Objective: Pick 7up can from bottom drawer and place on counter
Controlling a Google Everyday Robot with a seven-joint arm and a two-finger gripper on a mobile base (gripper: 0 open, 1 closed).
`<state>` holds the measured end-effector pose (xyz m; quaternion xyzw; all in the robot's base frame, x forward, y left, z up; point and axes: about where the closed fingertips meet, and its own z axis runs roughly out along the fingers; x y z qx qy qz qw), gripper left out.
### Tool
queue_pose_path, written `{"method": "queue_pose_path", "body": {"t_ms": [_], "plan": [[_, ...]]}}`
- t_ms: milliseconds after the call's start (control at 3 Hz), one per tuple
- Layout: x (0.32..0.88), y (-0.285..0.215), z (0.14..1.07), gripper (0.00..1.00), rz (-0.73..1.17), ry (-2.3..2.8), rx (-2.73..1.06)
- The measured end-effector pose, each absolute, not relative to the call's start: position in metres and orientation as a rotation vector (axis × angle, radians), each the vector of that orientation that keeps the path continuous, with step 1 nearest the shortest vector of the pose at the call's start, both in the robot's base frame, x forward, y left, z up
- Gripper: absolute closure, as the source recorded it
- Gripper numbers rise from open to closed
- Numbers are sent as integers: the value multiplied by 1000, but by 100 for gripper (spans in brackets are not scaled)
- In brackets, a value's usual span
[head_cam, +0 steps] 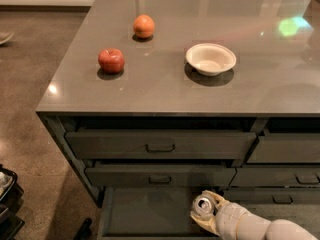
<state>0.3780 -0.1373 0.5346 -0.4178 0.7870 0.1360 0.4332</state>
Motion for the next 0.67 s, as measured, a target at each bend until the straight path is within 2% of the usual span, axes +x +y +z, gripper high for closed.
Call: {"method": "queue_pose_path", "body": {"t_ms": [333, 667], "plan": [[348, -113, 644, 100, 256, 1806, -1177], [348, -114, 643, 100, 255, 1808, -1173]]}}
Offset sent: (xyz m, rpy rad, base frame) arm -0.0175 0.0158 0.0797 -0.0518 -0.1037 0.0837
